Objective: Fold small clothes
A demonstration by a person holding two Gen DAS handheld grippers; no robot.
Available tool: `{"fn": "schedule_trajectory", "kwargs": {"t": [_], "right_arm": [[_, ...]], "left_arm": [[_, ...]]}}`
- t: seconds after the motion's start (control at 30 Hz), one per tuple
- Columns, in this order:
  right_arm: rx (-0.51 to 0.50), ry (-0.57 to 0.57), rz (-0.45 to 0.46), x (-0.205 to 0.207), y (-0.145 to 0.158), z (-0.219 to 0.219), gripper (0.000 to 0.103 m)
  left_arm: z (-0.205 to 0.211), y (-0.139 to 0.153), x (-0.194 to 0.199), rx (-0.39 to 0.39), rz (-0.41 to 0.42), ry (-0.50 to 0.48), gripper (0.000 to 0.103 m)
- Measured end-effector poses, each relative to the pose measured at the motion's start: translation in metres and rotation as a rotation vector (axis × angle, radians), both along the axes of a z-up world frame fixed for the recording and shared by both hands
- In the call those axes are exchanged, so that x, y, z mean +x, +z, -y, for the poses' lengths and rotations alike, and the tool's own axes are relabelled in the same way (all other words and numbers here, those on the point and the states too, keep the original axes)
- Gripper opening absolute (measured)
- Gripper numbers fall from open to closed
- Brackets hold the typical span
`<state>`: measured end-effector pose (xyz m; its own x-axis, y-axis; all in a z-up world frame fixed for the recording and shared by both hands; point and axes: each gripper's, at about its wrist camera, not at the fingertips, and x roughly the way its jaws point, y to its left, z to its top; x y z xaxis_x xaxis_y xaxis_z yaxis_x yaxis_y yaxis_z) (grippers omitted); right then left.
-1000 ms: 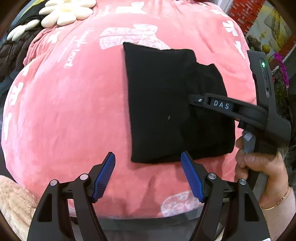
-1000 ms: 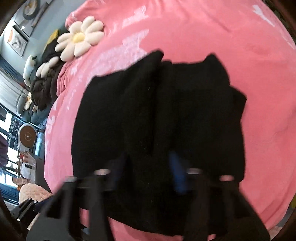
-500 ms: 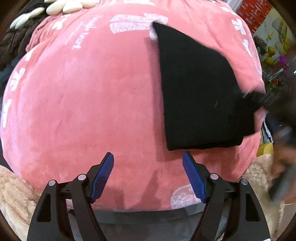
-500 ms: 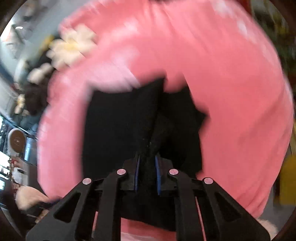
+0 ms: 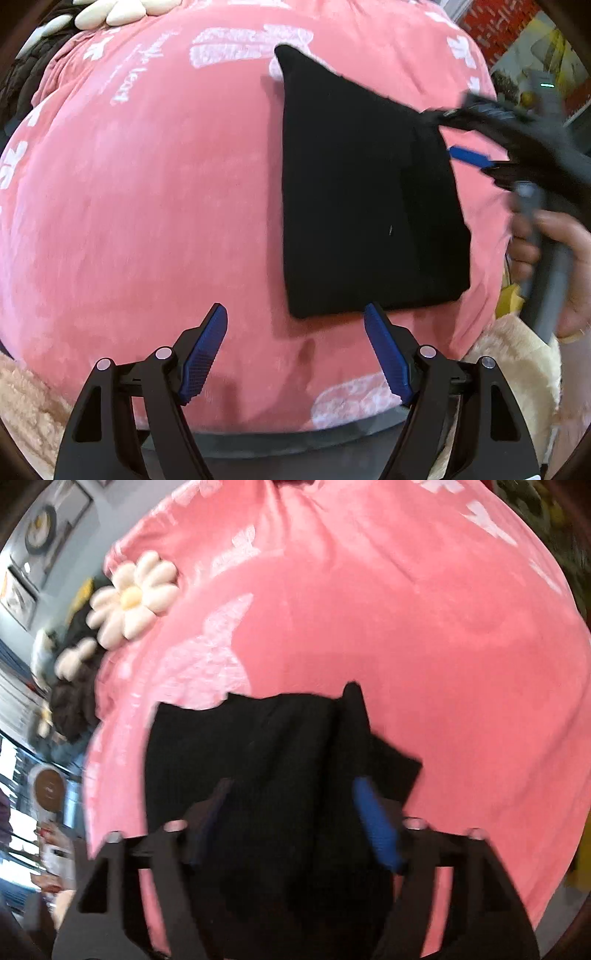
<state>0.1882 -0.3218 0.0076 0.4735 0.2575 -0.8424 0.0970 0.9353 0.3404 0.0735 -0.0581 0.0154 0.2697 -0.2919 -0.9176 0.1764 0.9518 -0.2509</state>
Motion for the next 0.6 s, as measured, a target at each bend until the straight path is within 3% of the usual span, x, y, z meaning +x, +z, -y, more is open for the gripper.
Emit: {"fn": "schedule_trajectory", "kwargs": {"t": [0.03,0.1,0.17,0.23,0.27,0.3,0.37,0.4,0.53,0.6], "right_arm": [[0.007,0.017,-0.023,0.005,-0.009,0.001,0.067],[0.066,0.058,-0.034,0.009,-0.014,-0.002,0.026],[0.030,0.088,0.045,0.003,0.014,-0.007,0.003],[0.063,0.080,0.160,-0.012,0.049,-0.004,0.003],[0.039,0.068,0.180,-0.016,0.051,-0.002,0.003],[-0.003,0.058,0.164,-0.016,0.044,0.000,0.005],[-0.117,0.071,0.003,-0.006,0.002,0.000,0.006],[-0.126,0.052,-0.028,-0.008,-0.008,0.003,0.006],[-0.074,0.016,0.146,-0.038,0.043,-0.006,0.009],[-0.008,0.072,0.166,-0.039,0.058,-0.023,0.009]], "left_arm": [[-0.001,0.001,0.003,-0.002,0.006,0.005,0.076],[-0.004,0.001,0.007,-0.002,0.005,0.014,0.076],[-0.008,0.000,0.012,-0.006,0.005,0.022,0.076],[-0.008,0.000,0.015,-0.016,0.019,0.032,0.076],[-0.010,0.000,0.016,-0.018,0.025,0.033,0.076],[-0.010,-0.001,0.018,-0.017,0.026,0.033,0.076],[-0.013,-0.005,0.021,-0.013,0.015,0.038,0.076],[-0.012,-0.007,0.022,-0.011,0.002,0.044,0.076],[-0.018,-0.005,0.024,-0.018,-0.006,0.043,0.076],[-0.022,-0.008,0.021,-0.018,-0.008,0.044,0.077]]}}
